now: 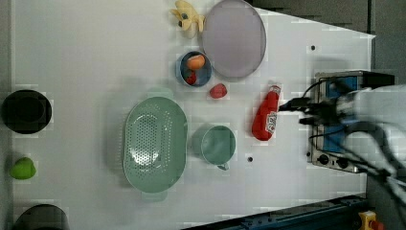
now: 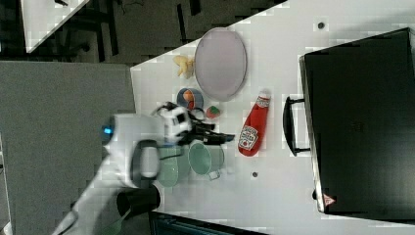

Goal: Pick ketchup from strainer and place it on the table

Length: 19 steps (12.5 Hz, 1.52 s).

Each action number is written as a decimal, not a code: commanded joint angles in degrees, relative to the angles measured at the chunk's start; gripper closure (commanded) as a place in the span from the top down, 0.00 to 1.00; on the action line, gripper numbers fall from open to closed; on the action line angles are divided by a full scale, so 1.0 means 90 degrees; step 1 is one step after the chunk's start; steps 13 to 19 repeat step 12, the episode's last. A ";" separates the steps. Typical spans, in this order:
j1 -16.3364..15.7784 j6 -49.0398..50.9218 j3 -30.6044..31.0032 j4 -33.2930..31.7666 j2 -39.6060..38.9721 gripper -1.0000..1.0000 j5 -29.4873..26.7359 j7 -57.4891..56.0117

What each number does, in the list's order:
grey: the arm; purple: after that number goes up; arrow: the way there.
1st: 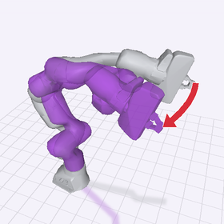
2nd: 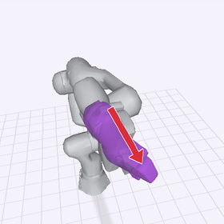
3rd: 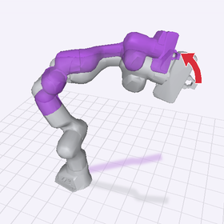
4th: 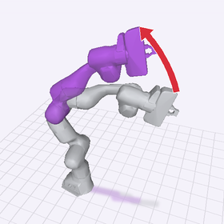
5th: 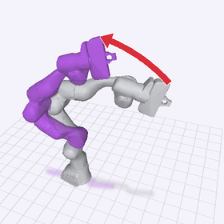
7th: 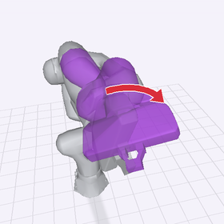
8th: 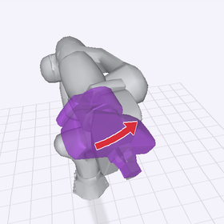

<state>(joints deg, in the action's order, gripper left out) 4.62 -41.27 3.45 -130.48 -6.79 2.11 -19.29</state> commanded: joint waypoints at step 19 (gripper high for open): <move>-0.0028 0.4176 0.0206 0.3852 0.0670 1.00 -0.0098 0.2313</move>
